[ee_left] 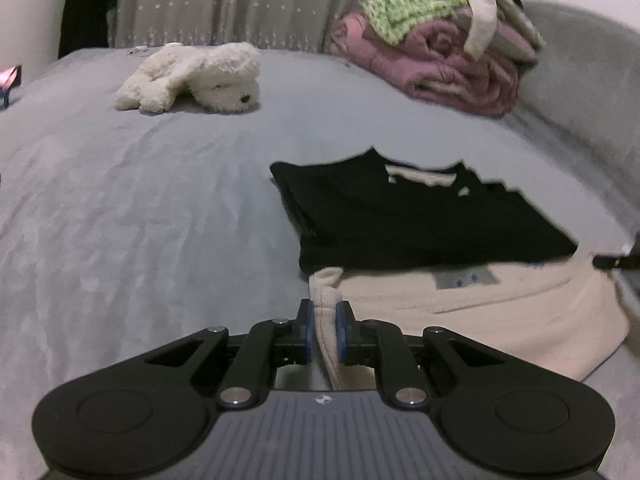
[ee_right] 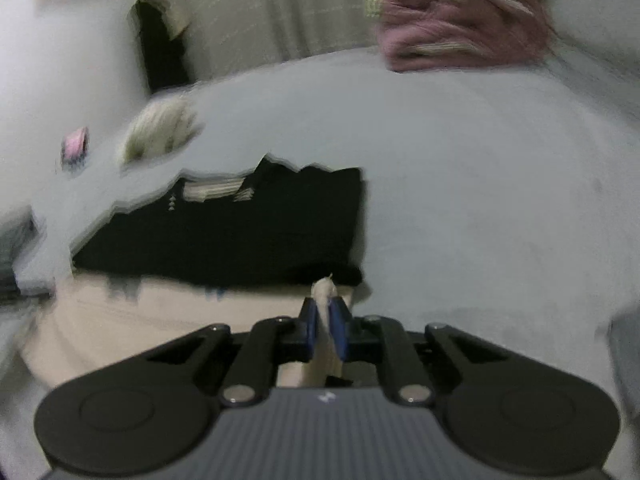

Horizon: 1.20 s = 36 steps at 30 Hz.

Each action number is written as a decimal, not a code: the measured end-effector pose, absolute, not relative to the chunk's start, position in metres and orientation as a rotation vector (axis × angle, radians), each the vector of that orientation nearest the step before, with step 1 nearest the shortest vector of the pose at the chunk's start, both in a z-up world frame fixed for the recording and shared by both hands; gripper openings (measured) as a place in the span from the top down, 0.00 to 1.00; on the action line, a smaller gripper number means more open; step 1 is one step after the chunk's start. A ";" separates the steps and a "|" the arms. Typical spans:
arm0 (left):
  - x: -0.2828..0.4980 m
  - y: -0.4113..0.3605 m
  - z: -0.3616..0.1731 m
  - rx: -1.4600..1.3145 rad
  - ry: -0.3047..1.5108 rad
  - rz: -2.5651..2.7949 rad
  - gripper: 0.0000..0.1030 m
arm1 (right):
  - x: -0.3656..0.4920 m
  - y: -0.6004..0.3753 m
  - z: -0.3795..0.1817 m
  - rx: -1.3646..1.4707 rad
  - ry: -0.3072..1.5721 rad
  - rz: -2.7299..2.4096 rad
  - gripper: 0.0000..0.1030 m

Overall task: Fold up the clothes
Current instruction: 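Grasp the folded cream shirt edge with both grippers, then open both grippers and release the folded cream shirt edge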

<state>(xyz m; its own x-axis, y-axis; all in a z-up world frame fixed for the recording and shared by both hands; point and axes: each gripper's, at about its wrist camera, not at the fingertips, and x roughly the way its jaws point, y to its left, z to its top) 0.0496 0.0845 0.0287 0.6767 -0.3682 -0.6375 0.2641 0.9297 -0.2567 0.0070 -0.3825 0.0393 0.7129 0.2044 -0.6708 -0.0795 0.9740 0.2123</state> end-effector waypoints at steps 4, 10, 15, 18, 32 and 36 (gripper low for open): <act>0.051 0.098 0.028 -0.251 0.742 -0.367 0.90 | 0.005 -0.407 0.040 0.352 0.736 0.157 0.91; 0.057 0.101 0.026 -0.294 0.746 -0.353 0.90 | 0.006 -0.434 0.039 0.543 0.713 0.136 0.91; 0.066 0.077 0.021 -0.192 0.767 -0.305 0.90 | 0.017 -0.413 0.029 0.426 0.763 0.078 0.91; 0.070 0.072 0.018 -0.179 0.771 -0.280 0.90 | 0.019 -0.407 0.023 0.395 0.775 0.049 0.91; 0.064 0.071 0.019 -0.162 0.729 -0.231 0.89 | 0.015 -0.392 0.023 0.300 0.720 0.010 0.90; 0.065 0.070 0.016 -0.163 0.734 -0.223 0.89 | 0.016 -0.390 0.022 0.285 0.718 -0.007 0.90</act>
